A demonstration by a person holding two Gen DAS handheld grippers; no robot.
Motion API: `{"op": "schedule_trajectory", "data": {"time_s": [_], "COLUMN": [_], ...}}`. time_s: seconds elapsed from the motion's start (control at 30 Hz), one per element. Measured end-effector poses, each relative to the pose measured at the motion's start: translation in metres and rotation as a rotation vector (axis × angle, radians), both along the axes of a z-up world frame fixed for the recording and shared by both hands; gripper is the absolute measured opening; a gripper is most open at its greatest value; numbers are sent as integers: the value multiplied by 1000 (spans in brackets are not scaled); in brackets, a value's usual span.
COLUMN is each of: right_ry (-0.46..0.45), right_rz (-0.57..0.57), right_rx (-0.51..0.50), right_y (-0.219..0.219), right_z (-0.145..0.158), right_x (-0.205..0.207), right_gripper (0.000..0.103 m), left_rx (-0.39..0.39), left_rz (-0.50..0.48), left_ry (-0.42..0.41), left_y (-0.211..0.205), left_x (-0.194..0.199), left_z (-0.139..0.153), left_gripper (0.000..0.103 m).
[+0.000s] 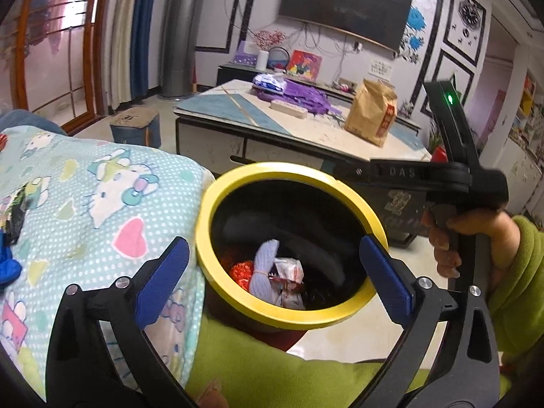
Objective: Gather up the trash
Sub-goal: 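Open both tools to drop the mesh sleeve and candy stick into the bin, then move both open tools back over the remaining trash on the bedsheet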
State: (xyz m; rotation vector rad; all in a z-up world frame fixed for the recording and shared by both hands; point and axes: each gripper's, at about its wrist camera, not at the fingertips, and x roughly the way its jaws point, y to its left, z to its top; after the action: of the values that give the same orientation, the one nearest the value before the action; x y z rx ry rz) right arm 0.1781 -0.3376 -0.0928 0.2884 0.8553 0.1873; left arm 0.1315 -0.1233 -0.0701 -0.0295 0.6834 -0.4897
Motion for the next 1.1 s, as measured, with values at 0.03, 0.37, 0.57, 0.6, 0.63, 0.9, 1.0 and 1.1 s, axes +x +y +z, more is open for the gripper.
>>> {"op": "schedule_trajectory", "data": {"time_s": [0.03, 0.37, 0.57, 0.6, 0.63, 0.9, 1.0, 1.1], "right_ry": [-3, -63, -91, -95, -100, -140, -146, -153], "right_rz": [1, 9, 22, 26, 36, 96, 132, 156], "right_rx": [-1, -19, -17, -18, -17, -24, -32, -34], "right_y": [1, 13, 23, 25, 29, 58, 73, 86], "right_z": [1, 17, 24, 25, 27, 39, 42, 45], "right_x": [-1, -8, -12, -13, -13, -25, -29, -33], "right_gripper": [48, 51, 51, 52, 52, 59, 60, 60], "left_rx": [-3, -22, -21, -19, -18, -13, -20, -15], "left_rz": [7, 84, 122, 130, 138, 216, 259, 298], "left_ry": [-3, -27, -58, -66, -71, -89, -96, -115], "left_y": [2, 22, 34, 37, 40, 66, 81, 94], "left_x": [-1, -6, -12, -13, -14, -19, -21, -26], "left_z": [1, 14, 24, 25, 27, 38, 43, 47], "left_gripper": [92, 92, 92, 92, 92, 92, 92, 92]}}
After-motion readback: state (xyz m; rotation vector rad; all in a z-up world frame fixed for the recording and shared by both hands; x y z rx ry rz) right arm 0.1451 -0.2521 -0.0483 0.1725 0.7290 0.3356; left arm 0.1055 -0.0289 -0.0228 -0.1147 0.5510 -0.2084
